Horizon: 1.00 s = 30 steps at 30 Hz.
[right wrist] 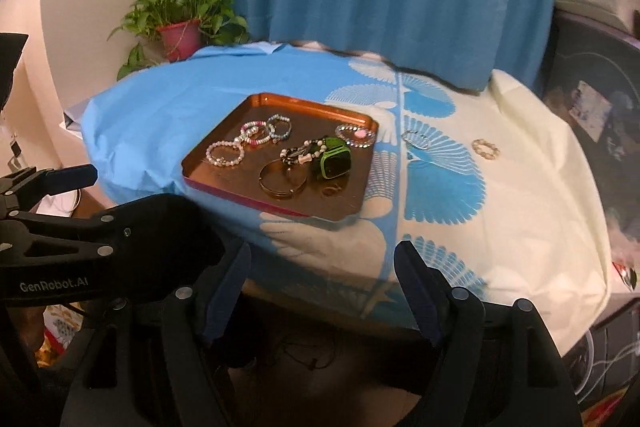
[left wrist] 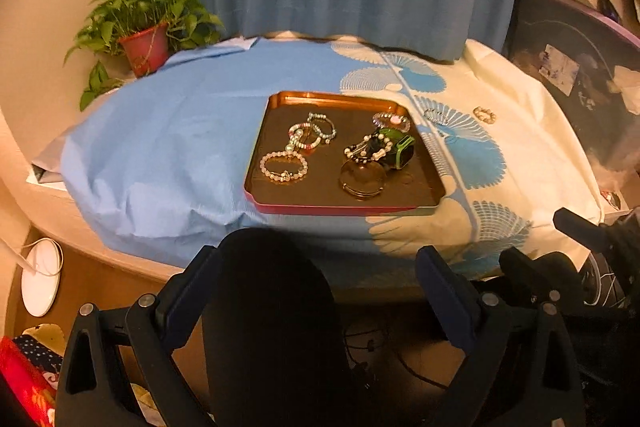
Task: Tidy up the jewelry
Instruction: 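Withdraw both tools and move toward the last bracelets on the cover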
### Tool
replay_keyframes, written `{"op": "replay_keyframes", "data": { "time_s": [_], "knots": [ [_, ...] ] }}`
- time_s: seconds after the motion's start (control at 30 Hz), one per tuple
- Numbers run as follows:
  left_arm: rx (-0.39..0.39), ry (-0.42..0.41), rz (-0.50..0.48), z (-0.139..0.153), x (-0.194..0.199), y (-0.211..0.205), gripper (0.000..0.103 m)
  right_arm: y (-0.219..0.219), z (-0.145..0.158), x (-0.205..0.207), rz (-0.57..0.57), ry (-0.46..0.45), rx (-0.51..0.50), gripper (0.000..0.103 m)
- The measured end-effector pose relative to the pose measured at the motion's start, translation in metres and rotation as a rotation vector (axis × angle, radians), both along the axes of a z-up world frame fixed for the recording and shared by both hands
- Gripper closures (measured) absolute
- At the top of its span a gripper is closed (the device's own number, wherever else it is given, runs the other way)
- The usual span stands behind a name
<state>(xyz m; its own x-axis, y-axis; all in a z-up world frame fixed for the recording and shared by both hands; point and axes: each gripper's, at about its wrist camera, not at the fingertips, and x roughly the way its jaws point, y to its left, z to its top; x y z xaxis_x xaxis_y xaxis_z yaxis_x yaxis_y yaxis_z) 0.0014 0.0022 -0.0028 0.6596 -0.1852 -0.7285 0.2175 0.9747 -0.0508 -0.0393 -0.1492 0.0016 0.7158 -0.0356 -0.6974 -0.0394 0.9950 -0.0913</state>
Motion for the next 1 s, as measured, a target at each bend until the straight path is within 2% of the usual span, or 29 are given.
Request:
{"op": "replay_keyframes", "data": {
  "time_s": [0.17, 0.4, 1.0],
  "knots": [
    [0.007, -0.051, 0.005, 0.014, -0.021, -0.001, 0.007, 0.004, 0.013, -0.029, 0.012, -0.041, -0.006, 0.027],
    [0.015, -0.086, 0.007, 0.025, -0.039, 0.000, 0.007, 0.007, 0.022, -0.048, 0.028, -0.064, 0.010, 0.027],
    [0.038, -0.102, -0.008, 0.027, -0.049, -0.008, 0.007, 0.005, 0.024, -0.057, 0.025, -0.073, 0.025, 0.025]
  ]
}}
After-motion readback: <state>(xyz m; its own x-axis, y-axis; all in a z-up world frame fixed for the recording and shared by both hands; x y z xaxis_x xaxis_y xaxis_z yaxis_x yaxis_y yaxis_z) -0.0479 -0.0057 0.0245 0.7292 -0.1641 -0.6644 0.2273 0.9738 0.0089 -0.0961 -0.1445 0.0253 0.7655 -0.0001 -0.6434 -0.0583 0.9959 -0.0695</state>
